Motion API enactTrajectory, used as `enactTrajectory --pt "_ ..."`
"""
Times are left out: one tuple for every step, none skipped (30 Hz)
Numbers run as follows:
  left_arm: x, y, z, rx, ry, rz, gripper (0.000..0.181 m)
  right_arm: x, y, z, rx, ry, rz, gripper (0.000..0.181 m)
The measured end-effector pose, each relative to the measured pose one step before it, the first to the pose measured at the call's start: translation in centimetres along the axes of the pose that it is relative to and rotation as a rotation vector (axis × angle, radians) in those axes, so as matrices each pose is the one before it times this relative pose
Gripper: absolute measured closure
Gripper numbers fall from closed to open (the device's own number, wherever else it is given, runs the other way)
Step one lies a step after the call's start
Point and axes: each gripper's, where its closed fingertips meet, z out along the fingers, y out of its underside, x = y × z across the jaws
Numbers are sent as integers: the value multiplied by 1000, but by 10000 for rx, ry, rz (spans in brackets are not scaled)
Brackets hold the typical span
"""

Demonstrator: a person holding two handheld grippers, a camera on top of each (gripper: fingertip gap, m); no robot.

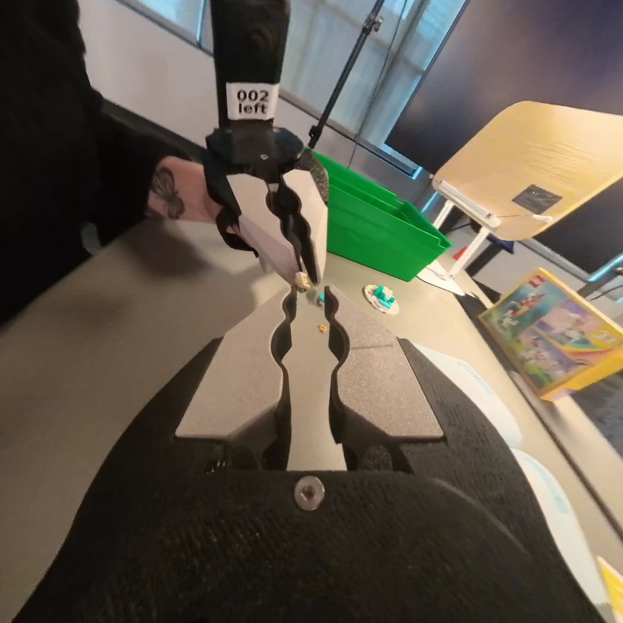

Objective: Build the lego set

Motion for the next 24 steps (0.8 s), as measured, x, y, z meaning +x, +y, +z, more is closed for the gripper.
enactTrajectory --pt "44 108 44 -49 24 -12 179 -55 123 104 -212 94 -395 168" --pt "35 98 62 -29 7 -23 179 -85 147 116 -209 91 -362 174" --pt "6 135 59 -64 19 -52 179 -154 137 106 -161 32 -269 178" --pt "-18 152 28 -55 22 -50 179 -64 135 60 -113 40 -150 178" --pt "-16 198 77 -92 16 -109 179 -9 181 37 -101 17 -6 178" --pt "-41 276 111 -129 5 -86 179 6 249 48 -108 -28 100 178" --pt "-71 305 97 -141 -19 -24 179 1 295 72 -95 -24 140 178" --pt "-114 378 124 -188 -69 6 179 41 368 86 -106 -11 152 178" --pt "-128 437 134 -207 -108 34 179 51 458 70 -145 -21 171 176" --pt "-69 482 148 -218 -70 42 179 100 466 14 -133 -36 201 170" --pt "-49 442 158 -172 -67 65 179 132 326 -64 -22 -22 179 167" --pt "47 373 147 -139 -17 57 179 77 209 -86 38 -42 134 164" --pt "142 361 159 -169 60 54 178 34 163 -50 -2 -41 63 162" --pt "-5 212 109 -105 -48 80 178 -53 87 5 -22 -38 -54 162" --pt "-4 121 82 -69 -34 74 178 -169 98 96 -83 -58 -141 162" --pt "86 76 85 -40 42 17 179 -259 163 156 -157 -72 -174 161" --pt "77 16 71 7 49 -28 179 -262 209 195 -174 -55 -193 162" --pt "86 11 57 13 54 -19 179 -185 179 189 -143 5 -198 167" --pt "98 63 50 -18 51 25 179 -56 101 126 -83 82 -187 177" --pt "33 78 27 -17 -13 39 179 -43 89 55 -59 26 -182 178" --pt "33 0 32 39 -23 -12 178 -69 60 -4 -41 -50 -109 178" --pt "-113 -147 -2 128 -137 -29 178 31 -33 -46 25 5 -80 178" --pt "-244 -149 -43 118 -231 82 178 121 -57 -56 44 103 -150 178" --pt "-280 104 -10 -51 -258 198 178 109 69 -40 -34 104 -216 178"
